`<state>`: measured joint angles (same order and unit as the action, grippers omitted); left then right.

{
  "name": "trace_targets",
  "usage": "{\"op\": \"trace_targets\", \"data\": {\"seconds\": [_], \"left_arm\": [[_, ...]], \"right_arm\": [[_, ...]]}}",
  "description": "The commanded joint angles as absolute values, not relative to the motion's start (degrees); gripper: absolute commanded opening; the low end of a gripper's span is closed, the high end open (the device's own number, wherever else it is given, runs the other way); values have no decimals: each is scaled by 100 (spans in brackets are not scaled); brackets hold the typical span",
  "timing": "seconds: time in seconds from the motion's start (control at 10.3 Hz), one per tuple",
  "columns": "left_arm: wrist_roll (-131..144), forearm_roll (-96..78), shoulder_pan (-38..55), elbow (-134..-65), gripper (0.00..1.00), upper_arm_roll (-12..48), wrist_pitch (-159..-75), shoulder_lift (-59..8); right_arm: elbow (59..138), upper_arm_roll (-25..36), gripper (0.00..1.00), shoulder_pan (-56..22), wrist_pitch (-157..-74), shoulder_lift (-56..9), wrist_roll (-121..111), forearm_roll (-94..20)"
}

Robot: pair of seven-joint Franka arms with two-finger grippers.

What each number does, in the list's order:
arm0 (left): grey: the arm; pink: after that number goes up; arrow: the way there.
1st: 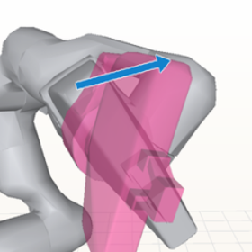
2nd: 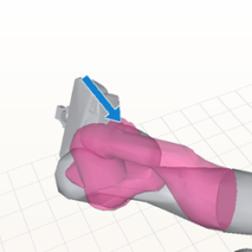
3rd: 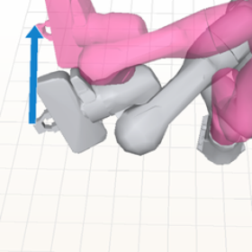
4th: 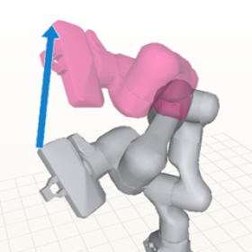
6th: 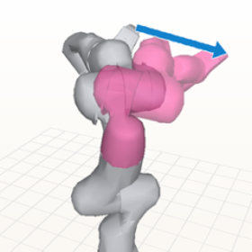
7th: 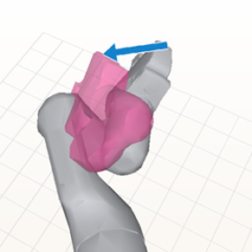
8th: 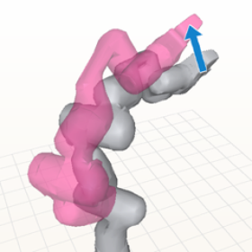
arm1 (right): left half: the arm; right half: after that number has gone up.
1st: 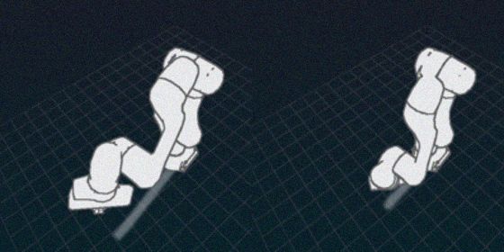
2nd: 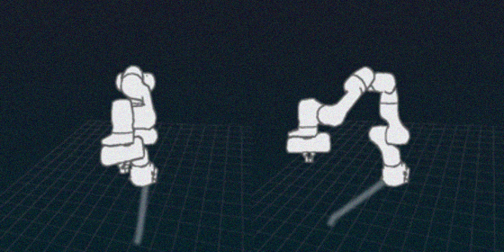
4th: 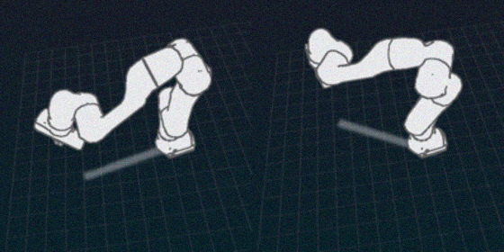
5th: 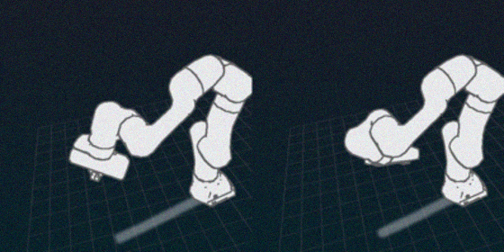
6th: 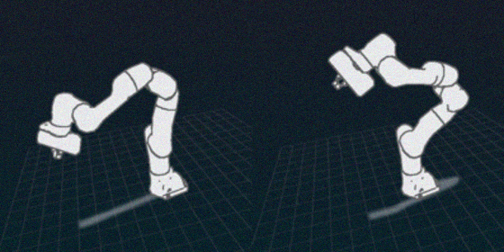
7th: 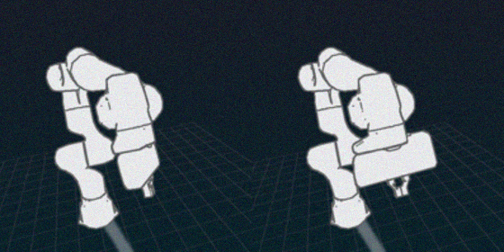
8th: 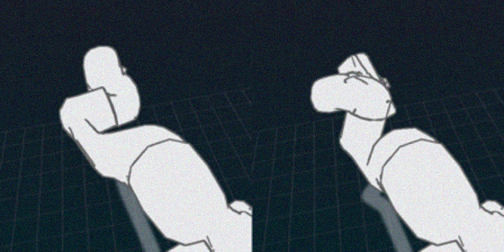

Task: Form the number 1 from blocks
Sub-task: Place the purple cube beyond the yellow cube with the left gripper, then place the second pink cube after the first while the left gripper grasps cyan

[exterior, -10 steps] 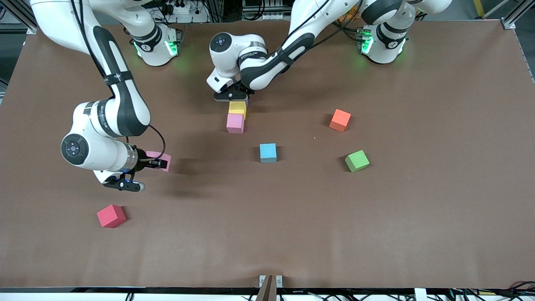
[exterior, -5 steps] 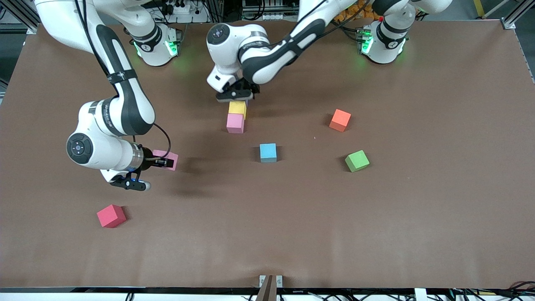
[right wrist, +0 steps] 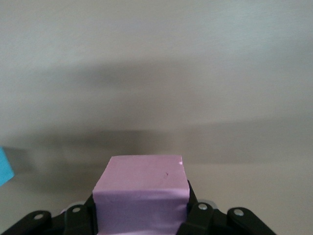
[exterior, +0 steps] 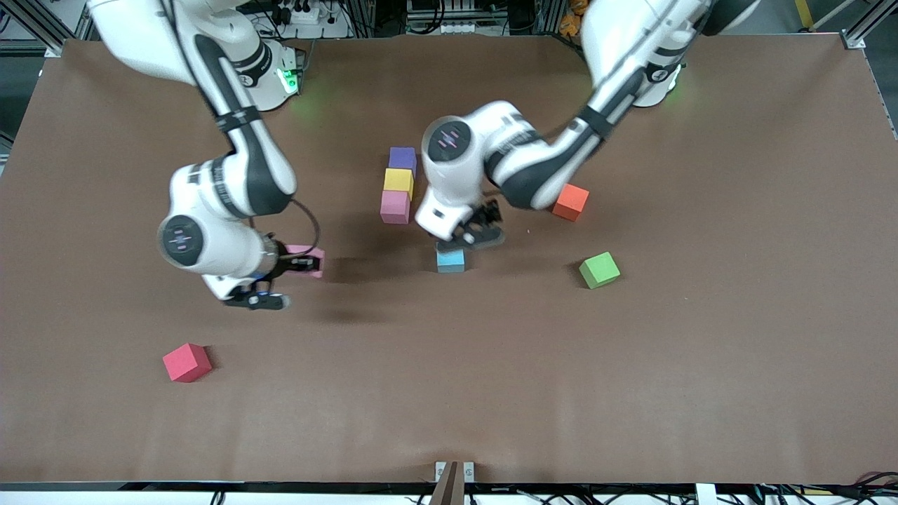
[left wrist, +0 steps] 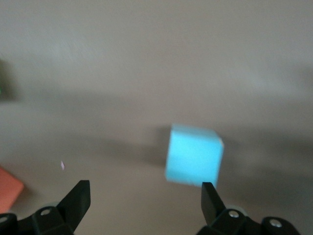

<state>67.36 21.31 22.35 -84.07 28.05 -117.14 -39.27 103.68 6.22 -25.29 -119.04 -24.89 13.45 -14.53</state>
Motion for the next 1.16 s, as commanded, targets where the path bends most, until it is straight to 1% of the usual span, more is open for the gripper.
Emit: {"op": "trace_targets", "data": {"seconds": [0.0, 0.19, 0.48, 0.58, 0.78, 1.07], "left_arm": [[6697, 1986, 2162, -8561, 100, 2830, -12268, -3998], [6680, 2047, 2267, -8569, 100, 2821, -12480, -4113], [6653, 2145, 2434, -8552, 100, 2795, -12823, -4289], [6619, 2145, 2374, -8560, 100, 2795, -12823, -4263], [6085, 1979, 2015, -8683, 100, 2847, -12806, -4158], [5950, 1898, 1828, -9000, 100, 2892, -12806, -4043]], "right_arm": [[10450, 650, 44, -3135, -12207, -2671, 1667, -1503], [10468, 650, 44, -3672, -12567, -2882, 2536, -1512], [10529, 598, 44, -3963, -12647, -3006, 2855, -1521], [10660, 511, 44, -3990, -12795, -2997, 2970, -1521], [11055, 352, 44, -3990, -13374, -2988, 2988, -1521], [11188, 221, 44, -3990, -13421, -2944, 3137, -1529]]}}
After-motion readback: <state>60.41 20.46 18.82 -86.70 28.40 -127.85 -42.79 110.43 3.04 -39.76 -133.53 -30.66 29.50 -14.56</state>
